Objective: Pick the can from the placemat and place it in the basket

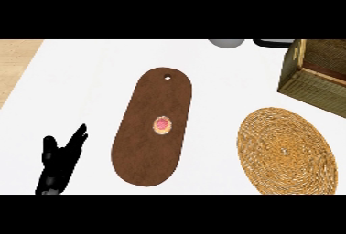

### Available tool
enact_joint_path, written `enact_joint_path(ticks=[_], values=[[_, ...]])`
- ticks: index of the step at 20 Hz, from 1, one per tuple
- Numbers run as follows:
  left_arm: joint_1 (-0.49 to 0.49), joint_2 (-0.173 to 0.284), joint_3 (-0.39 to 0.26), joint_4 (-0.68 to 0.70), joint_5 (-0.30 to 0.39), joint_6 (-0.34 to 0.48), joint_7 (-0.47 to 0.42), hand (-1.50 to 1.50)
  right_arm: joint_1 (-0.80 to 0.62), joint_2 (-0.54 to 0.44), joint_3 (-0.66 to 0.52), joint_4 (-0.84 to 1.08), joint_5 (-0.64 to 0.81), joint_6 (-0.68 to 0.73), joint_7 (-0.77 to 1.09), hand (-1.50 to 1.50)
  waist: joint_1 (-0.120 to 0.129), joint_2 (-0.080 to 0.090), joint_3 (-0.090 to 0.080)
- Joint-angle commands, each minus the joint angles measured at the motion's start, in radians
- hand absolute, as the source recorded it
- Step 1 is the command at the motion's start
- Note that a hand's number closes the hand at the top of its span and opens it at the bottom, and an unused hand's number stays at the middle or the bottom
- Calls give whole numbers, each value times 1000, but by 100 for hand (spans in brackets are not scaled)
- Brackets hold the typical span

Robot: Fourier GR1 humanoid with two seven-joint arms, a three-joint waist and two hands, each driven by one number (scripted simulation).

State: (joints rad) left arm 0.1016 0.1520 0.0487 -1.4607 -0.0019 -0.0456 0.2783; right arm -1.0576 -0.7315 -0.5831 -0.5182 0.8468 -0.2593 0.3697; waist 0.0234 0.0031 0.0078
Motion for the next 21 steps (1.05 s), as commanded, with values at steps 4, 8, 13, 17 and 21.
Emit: enact_joint_path(ticks=[4,8,13,17,21], values=[[28,-7,8,38,4,-9,-1,0,52,-44,4,39,-23,-40,-129,-150,-6,3,-7],[85,-8,-4,17,-4,-25,-32,0,29,-68,-2,17,-46,-48,-108,-150,-3,2,-7],[10,10,35,53,8,-17,9,0,67,-90,-60,-50,-135,-39,-87,-150,-23,-2,-8],[46,-4,31,-14,13,-4,40,0,144,-159,-109,-107,-183,-19,-63,-150,-32,-7,-8],[51,-27,16,21,-1,3,16,0,226,-246,-162,-121,-237,55,-67,-150,-43,-7,-8]])
